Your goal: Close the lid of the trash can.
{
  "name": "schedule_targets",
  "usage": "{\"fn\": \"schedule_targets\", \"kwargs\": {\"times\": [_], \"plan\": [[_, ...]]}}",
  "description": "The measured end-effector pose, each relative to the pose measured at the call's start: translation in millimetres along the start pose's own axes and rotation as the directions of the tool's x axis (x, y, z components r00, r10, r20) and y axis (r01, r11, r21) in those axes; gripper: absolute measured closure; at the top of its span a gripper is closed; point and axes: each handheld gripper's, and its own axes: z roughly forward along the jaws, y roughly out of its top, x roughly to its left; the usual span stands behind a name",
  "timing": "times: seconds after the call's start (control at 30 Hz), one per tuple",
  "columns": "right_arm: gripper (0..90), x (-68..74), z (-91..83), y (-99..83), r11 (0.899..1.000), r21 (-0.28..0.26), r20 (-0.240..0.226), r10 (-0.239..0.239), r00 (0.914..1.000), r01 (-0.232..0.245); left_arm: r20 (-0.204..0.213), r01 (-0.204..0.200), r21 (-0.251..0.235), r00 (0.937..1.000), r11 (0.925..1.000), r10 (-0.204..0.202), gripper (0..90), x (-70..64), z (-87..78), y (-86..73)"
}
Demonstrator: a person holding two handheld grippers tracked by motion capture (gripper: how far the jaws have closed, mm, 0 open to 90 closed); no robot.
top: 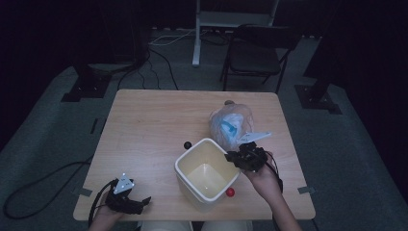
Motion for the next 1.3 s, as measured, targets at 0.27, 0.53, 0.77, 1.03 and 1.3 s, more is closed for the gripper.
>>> {"fn": "schedule_targets", "kwargs": {"times": [0.27, 0.53, 0.77, 1.03, 1.3], "plan": [[79.6, -1.5, 1.2, -1.2, 1.000, -0.002, -0.005, 0.004, 1.0000, -0.004, 0.003, -0.002, 0.002, 1.0000, 1.0000, 0.002, 0.4, -0.2, 0.0, 0.3], [73.9, -5.4, -5.3, -5.3, 0.999, -0.028, -0.033, 0.031, 0.9990, -0.031, 0.003, -0.007, 0.009, 1.0000, 0.9999, 0.007, 0.4, -1.4, 0.4, 1.2], [78.4, -9.2, -10.3, -5.9, 0.997, -0.056, -0.029, 0.049, 0.9984, -0.051, 0.003, -0.001, 0.010, 1.0000, 1.0000, 0.000, 0.4, -2.3, 0.1, 3.2], [86.5, -2.4, -6.3, -1.6, 0.999, -0.042, -0.021, 0.025, 0.9995, -0.026, 0.004, 0.001, 0.009, 1.0000, 1.0000, -0.001, 0.5, -2.5, 0.1, 3.6], [82.4, -3.4, -6.7, -2.6, 0.998, -0.053, -0.014, 0.028, 0.9995, -0.028, -0.001, 0.014, 0.010, 0.9999, 0.9999, -0.014, 0.5, -6.7, 2.2, 10.4]]}}
